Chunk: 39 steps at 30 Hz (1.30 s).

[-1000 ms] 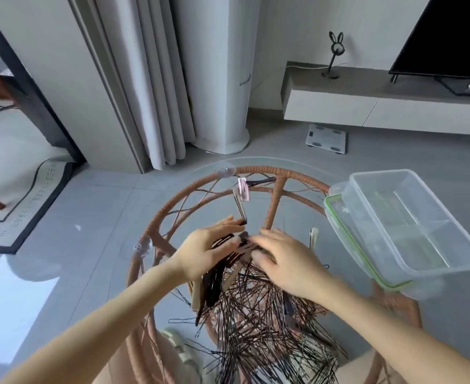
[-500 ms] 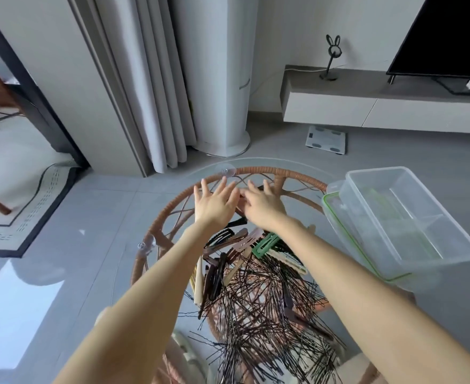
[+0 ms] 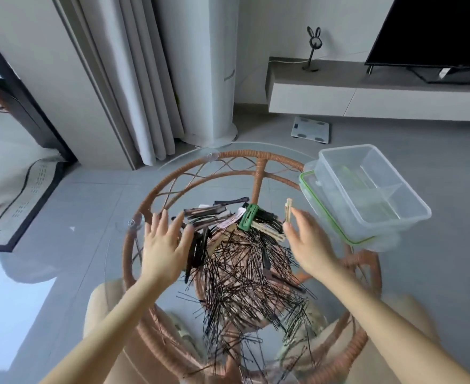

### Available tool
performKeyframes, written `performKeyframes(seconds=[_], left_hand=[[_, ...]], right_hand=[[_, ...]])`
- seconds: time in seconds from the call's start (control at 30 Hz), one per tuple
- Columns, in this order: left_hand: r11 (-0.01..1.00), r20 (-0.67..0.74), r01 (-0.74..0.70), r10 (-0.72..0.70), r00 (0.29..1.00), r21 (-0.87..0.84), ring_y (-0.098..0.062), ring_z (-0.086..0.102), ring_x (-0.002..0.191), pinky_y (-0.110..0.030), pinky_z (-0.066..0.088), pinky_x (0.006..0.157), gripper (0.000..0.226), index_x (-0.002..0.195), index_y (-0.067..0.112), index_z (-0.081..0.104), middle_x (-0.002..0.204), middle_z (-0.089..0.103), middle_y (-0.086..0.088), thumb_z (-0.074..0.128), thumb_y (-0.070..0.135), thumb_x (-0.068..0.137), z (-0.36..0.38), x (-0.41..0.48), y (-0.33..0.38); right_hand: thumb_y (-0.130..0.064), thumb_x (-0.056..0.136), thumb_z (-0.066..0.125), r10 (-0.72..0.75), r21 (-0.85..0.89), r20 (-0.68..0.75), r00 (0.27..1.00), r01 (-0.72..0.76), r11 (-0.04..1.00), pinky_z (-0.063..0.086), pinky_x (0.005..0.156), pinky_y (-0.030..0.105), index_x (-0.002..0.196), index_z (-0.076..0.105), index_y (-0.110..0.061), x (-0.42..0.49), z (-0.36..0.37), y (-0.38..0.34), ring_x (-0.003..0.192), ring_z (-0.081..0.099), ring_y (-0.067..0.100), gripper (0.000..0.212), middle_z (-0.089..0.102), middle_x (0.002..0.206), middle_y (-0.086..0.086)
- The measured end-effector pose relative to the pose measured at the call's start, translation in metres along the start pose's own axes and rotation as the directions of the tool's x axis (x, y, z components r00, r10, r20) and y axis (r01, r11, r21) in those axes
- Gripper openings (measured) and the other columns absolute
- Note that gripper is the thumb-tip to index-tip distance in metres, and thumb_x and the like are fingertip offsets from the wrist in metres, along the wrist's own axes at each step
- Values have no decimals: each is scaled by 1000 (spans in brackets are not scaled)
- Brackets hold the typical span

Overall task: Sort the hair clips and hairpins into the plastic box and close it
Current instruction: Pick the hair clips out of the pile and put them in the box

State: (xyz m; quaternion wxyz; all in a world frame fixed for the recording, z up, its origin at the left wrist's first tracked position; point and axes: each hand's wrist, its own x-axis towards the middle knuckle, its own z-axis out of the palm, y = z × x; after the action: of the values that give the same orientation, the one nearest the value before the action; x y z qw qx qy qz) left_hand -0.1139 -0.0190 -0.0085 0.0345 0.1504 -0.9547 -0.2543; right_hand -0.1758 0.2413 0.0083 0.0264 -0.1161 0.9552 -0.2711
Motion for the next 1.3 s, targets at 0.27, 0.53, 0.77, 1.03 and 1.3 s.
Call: performKeyframes(seconds=[0.27,0.53,0.77,1.03,1.3], left_hand=[[985,-81,-15,1,997,-169,-26,9,146,-39,-1,119,53,144,8,26,155,24,-11,23,34,98,44,5,69],[950,-9,-174,178,984,-259,-12,1,146,-45,5,117,70,145,35,21,158,11,7,30,69,85,2,-42,48],[549,343,-791,714,611,268,-37,3,145,-61,1,111,102,148,35,6,158,6,-9,21,90,63,1,-129,15],[603,318,-736,664,677,307,-37,4,144,-62,4,109,97,148,34,8,156,14,-12,27,87,69,28,-128,34],[648,263,-693,642,720,314,-34,4,145,-60,3,115,89,148,28,14,156,18,-9,29,79,77,33,-79,50]], right_hand=[[-28,98,29,-41,26,-37,998,42,999,5,118,45,139,33,-10,4,54,-52,143,11,33,44,19,155,11],[-58,86,44,-156,360,4,988,144,922,23,103,20,137,32,-35,-52,-11,-27,129,26,-6,57,32,148,-13],[-90,54,42,-347,-134,356,868,414,900,-16,114,29,139,-21,-43,-139,-27,39,138,-26,4,115,-28,150,-13],[-88,61,34,-327,-265,258,909,392,881,-8,116,49,140,-27,-28,-138,17,11,142,-20,24,116,-19,154,12],[-84,63,32,-307,-178,180,934,338,924,0,118,48,143,-19,-25,-81,27,-5,144,-1,28,112,-3,156,15]])
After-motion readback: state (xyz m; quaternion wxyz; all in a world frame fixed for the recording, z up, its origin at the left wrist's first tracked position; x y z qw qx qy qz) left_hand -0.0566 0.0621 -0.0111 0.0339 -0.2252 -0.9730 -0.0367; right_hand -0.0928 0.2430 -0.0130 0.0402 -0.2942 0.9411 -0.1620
